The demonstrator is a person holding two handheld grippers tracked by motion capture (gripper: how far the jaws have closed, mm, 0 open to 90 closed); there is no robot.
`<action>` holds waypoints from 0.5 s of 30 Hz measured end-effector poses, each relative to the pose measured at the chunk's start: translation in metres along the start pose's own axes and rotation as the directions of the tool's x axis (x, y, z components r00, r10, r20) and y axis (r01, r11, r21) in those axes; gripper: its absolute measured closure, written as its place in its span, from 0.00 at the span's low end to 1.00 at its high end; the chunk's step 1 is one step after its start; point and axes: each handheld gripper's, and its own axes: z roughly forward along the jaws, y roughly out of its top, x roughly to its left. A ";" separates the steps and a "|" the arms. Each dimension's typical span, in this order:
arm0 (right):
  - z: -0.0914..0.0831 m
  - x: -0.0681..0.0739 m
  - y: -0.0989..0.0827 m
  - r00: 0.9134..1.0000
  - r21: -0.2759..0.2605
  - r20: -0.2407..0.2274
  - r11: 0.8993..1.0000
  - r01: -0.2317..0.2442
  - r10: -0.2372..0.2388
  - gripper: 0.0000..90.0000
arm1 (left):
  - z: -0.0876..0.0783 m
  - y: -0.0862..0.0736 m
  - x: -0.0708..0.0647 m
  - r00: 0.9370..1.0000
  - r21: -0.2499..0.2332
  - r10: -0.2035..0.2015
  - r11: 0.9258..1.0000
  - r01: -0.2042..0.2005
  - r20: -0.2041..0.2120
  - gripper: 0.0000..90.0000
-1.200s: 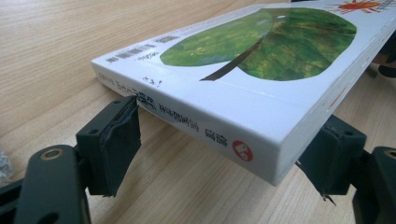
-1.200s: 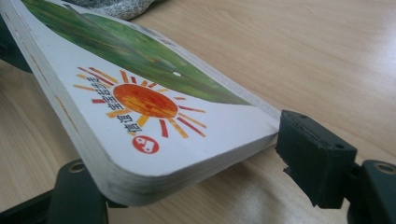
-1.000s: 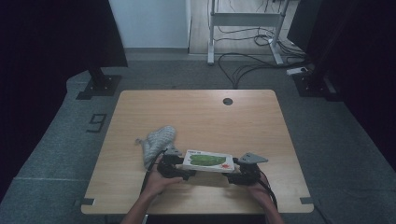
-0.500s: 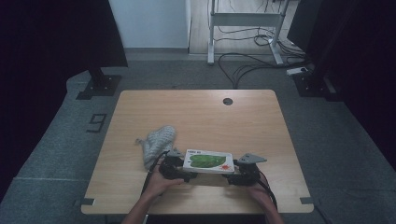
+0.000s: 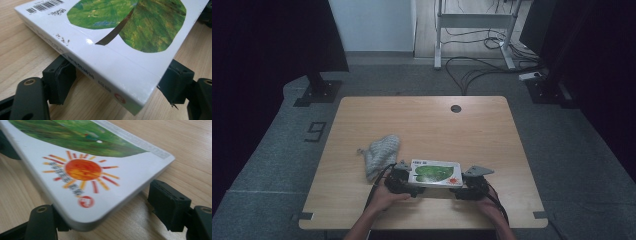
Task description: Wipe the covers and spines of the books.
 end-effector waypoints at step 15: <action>0.000 0.000 0.000 1.000 0.030 -0.012 0.999 0.024 -0.024 0.30 | 0.000 0.000 -0.001 1.000 0.004 0.007 1.000 -0.007 -0.017 0.25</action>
